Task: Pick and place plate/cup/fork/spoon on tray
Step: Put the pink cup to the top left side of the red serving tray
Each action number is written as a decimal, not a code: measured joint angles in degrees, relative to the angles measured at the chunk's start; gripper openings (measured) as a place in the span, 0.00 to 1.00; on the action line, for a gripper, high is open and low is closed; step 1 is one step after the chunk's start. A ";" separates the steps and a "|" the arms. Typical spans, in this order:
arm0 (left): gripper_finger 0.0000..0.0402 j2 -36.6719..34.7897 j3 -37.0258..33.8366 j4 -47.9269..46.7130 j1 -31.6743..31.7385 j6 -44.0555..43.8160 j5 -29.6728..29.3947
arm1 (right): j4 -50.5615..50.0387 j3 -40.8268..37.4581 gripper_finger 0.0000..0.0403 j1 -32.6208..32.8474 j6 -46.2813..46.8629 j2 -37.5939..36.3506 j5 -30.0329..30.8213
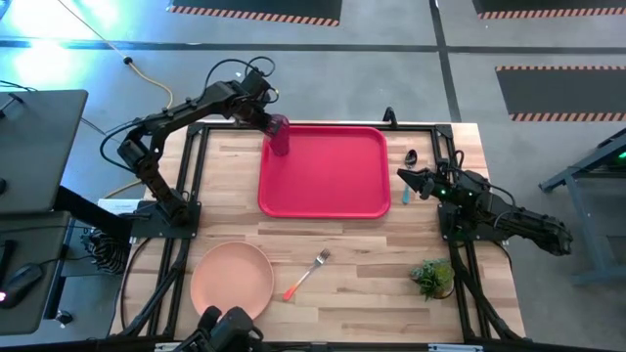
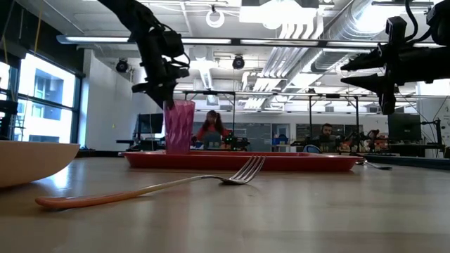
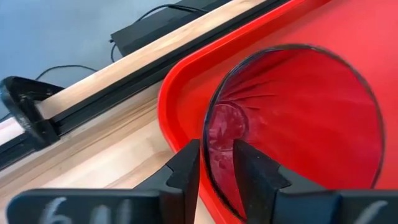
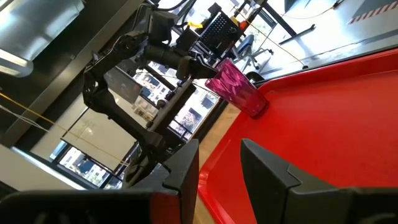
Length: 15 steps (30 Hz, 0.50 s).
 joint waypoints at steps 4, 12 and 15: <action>0.25 0.00 0.00 0.86 -0.02 0.00 0.03 | -0.02 0.00 0.27 0.00 0.00 0.00 0.00; 0.30 -0.72 0.00 1.73 -0.02 -0.04 0.37 | -0.02 0.00 0.27 0.01 0.00 0.00 0.00; 0.31 -1.46 0.00 1.77 -0.02 -0.04 0.36 | -0.02 0.00 0.27 0.02 0.00 0.00 0.00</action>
